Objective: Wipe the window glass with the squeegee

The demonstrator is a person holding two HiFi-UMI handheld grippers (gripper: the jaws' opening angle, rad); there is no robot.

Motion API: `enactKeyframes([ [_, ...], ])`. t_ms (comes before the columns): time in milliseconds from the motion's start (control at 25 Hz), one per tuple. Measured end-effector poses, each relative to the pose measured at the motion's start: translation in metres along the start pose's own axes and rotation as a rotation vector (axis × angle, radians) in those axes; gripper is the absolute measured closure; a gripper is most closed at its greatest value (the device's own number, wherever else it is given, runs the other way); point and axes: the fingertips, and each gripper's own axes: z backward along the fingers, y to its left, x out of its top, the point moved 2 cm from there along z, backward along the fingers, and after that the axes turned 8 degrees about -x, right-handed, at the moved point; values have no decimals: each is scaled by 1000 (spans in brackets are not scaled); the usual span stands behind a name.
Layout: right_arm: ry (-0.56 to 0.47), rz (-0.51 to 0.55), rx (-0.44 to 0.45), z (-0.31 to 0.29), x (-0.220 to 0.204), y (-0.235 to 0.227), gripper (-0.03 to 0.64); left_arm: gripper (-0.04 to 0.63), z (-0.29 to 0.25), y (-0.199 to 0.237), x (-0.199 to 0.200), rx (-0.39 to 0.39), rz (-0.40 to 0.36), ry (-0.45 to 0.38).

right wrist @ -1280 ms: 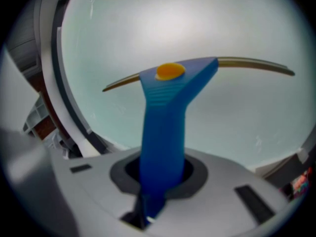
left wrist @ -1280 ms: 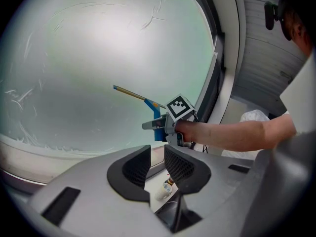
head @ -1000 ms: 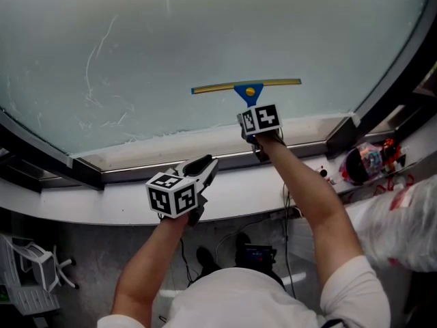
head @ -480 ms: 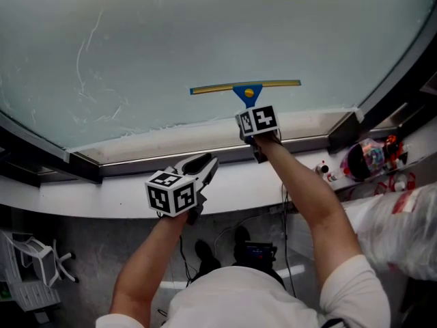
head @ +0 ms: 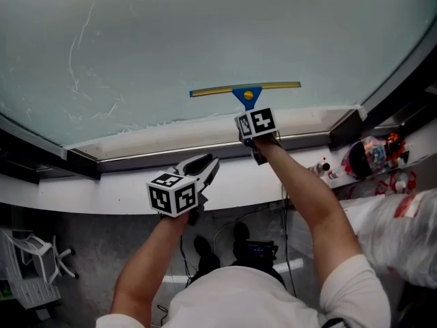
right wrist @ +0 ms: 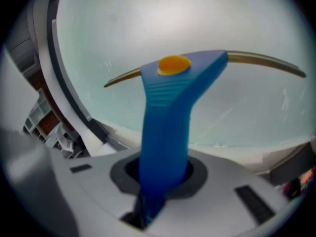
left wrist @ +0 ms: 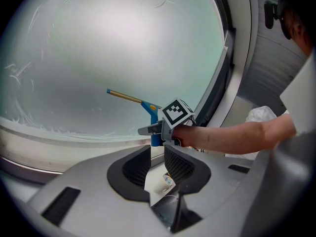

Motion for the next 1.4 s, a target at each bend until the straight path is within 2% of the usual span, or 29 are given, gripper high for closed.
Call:
enactKeyframes([
  [400, 54, 6, 8, -25, -27, -3, 545, 488, -7, 13, -18, 18, 41, 21],
  [1400, 113, 64, 19, -77, -68, -6, 549, 488, -19, 38, -58, 41, 119, 64],
])
